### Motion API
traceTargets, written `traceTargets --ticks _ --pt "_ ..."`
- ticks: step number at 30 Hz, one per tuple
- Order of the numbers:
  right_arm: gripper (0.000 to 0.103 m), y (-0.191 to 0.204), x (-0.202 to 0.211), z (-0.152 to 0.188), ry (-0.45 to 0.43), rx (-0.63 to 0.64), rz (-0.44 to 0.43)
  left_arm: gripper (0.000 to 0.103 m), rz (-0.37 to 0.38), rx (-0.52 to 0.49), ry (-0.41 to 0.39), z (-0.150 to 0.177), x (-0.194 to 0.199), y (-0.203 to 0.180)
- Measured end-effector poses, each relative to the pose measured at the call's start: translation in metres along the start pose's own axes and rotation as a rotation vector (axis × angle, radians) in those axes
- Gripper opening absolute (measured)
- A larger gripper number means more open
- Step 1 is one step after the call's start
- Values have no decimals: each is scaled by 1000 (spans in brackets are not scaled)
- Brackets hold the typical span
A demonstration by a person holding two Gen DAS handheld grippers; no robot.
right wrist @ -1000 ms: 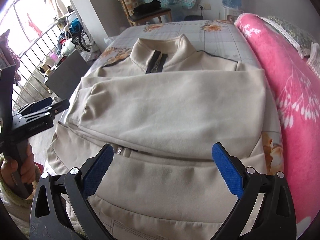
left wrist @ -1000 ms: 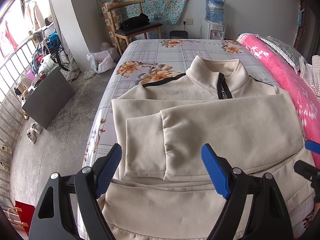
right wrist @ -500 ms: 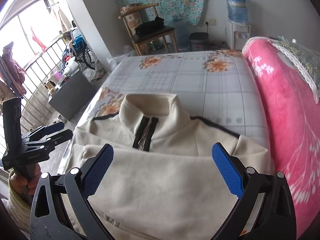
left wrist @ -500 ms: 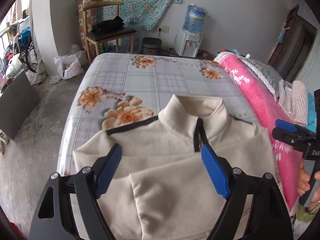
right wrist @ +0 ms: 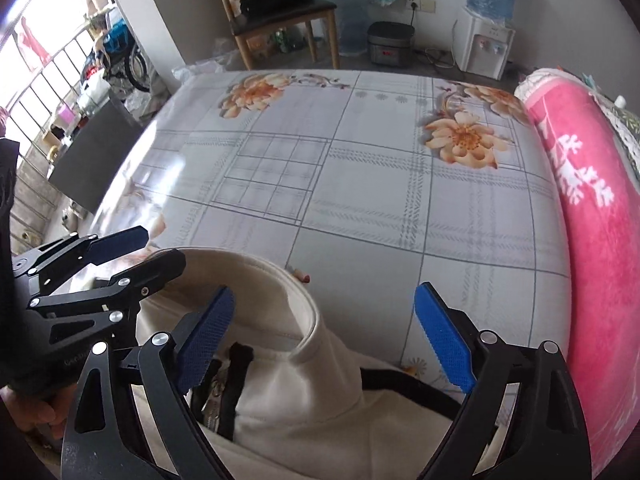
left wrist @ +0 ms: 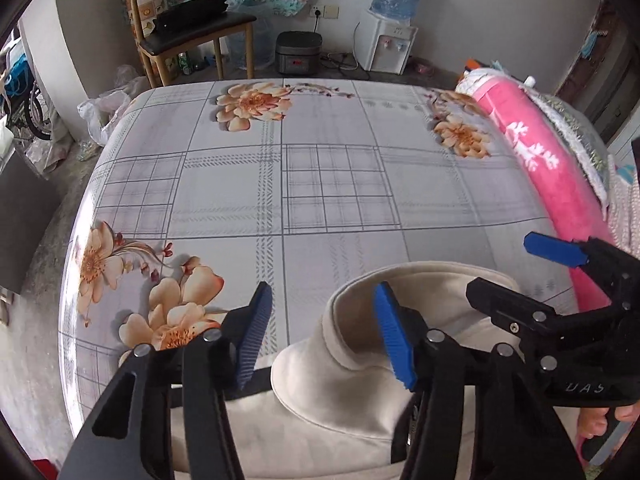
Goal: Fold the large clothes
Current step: 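Grasp the collar with the left tool while the right tool grasps beside it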
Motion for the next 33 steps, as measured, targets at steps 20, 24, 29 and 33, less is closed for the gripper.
traceTargets --ticks 20,24,29,33 --pt "60 3 8 64 204 55 52 35 -7 -102 99 47 3 15" --pt "60 11 19 81 204 56 40 35 20 -89 100 61 7 22" --pt "58 19 32 94 185 55 45 30 93 -56 77 74 22 32" --pt "58 30 59 84 71 51 -6 30 121 -64 74 83 29 37"
Point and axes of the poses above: each gripper's, at about its wrist camera, not at the fingertips, and x roughly against the way its jaws point, y to its left, z to its underside, the point moved 4 cm from there along -x, roughly the way its jaws point, and after that the axes turned 15 degrees about -z, right-handed, at the moved point
